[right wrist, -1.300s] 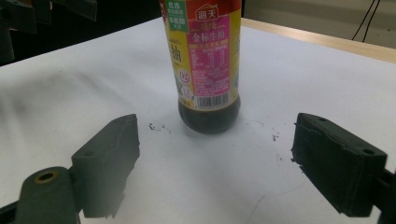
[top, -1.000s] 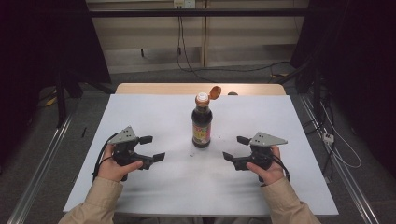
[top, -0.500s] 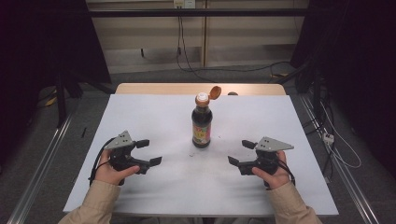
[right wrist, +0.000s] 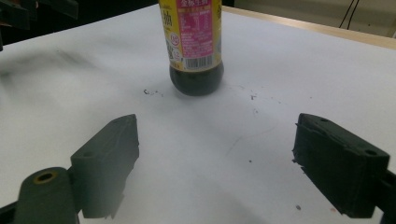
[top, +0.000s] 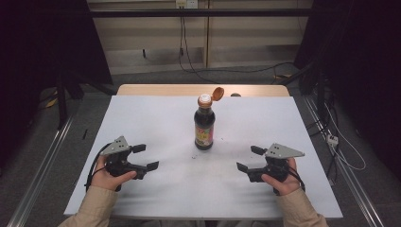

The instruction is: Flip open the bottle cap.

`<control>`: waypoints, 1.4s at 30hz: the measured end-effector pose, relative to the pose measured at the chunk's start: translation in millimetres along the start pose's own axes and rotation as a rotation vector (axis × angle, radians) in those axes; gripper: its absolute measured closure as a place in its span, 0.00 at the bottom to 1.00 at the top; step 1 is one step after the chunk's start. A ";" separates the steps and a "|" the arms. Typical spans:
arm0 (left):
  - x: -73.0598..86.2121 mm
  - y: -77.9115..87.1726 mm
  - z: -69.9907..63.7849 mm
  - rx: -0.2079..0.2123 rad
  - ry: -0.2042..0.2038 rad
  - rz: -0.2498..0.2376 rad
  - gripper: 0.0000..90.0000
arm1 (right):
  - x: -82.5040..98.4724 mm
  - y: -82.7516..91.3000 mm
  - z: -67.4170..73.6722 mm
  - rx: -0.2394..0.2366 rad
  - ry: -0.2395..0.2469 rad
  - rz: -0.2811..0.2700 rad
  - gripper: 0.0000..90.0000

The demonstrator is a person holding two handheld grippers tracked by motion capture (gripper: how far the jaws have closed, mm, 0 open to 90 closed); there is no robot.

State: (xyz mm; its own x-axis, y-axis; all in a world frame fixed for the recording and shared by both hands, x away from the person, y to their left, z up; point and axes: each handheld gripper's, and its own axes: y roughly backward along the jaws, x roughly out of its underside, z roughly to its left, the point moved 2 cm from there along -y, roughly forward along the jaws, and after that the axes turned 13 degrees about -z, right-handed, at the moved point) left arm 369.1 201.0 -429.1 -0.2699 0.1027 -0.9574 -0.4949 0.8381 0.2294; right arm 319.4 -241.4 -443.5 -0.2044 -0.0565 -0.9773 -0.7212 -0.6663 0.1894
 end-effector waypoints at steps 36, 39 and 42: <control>15.0 18.1 3.0 -0.049 0.001 0.003 0.10 | 17.6 35.9 -2.6 0.031 0.016 0.032 0.15; 15.8 18.6 2.3 -0.049 -0.003 0.010 0.10 | 17.7 35.5 -2.5 0.029 0.017 0.034 0.15; 16.4 18.9 1.7 -0.049 -0.006 0.012 0.10 | 18.8 34.8 -2.5 0.028 0.021 0.040 0.15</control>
State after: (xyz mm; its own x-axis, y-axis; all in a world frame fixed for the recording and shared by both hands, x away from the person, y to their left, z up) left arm 356.8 219.4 -440.7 -0.2712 0.1156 -0.9556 -0.5314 0.8098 0.2488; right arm 292.1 -267.5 -455.5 -0.2202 -0.0983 -0.9705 -0.7310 -0.6421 0.2309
